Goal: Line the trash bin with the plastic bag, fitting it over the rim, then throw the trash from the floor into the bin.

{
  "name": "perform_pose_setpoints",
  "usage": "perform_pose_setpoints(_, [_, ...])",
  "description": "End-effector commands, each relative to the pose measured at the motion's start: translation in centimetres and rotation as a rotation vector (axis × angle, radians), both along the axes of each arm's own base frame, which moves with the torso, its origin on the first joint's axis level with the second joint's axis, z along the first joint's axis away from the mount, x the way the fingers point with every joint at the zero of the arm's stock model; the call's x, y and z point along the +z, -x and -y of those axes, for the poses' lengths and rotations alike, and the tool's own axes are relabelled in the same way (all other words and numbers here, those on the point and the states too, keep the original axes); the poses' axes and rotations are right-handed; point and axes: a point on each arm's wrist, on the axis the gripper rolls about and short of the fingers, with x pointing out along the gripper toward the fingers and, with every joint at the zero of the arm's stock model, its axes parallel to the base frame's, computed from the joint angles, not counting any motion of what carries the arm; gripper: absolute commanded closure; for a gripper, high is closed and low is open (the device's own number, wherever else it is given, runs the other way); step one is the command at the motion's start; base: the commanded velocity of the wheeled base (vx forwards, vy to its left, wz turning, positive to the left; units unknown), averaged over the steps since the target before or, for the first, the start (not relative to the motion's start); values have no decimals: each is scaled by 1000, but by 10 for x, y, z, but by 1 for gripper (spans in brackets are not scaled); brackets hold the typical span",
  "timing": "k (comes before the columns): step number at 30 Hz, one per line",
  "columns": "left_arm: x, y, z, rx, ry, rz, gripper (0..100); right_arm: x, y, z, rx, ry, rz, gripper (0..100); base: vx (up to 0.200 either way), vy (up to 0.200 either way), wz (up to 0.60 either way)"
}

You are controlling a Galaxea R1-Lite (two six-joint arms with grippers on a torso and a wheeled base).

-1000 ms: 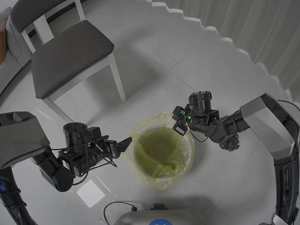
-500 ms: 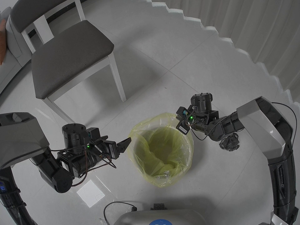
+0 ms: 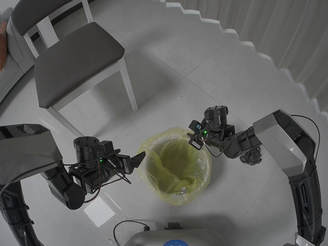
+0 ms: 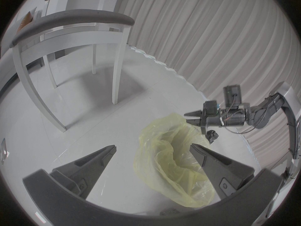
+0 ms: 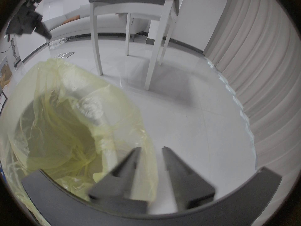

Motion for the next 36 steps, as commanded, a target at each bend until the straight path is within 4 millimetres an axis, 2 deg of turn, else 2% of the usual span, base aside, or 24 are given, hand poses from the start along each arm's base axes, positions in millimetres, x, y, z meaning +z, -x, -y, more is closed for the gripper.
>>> perform_pose_setpoints(1, [-7,-9,4,-4,-41,-11,0,29,10,3,6,-42,55,0,0,0,0])
perform_pose_setpoints(5, [-5,-18,9,-3,-71,-55,0,51,23,13,-5,-112,59,0,0,0,0])
perform_pose_setpoints(8, [-6,-23,13,17,-128,-125,0,67,35,18,-32,-282,14,0,0,0,0])
perform_pose_setpoints(10, [-6,-24,13,20,-135,-133,0,69,35,19,-38,-305,7,0,0,0,0])
perform_pose_setpoints(11, [-4,-30,15,29,-154,-156,0,77,36,26,-66,-398,-24,0,0,0,0])
perform_pose_setpoints(14, [-1,-35,17,39,-164,-162,0,79,36,33,-91,-463,-53,0,0,0,0])
perform_pose_setpoints(16, [2,-39,18,45,-179,-179,0,88,43,45,-111,-548,-98,0,0,0,0])
perform_pose_setpoints(20, [1,-42,19,39,-226,-197,0,99,58,64,-108,-603,-145,0,0,0,0])
perform_pose_setpoints(26, [-9,-56,18,73,-249,-198,0,109,69,91,-154,-612,-130,0,0,0,0])
perform_pose_setpoints(27, [-10,-57,17,76,-250,-201,100,109,69,93,-157,-612,-129,0,0,0,0])
perform_pose_setpoints(32, [-24,-61,10,91,-249,-236,100,124,81,122,-173,-626,-108,0,0,0,0])
perform_pose_setpoints(36, [-30,-61,10,75,-240,-252,100,124,86,135,-200,-626,-107,0,0,0,0])
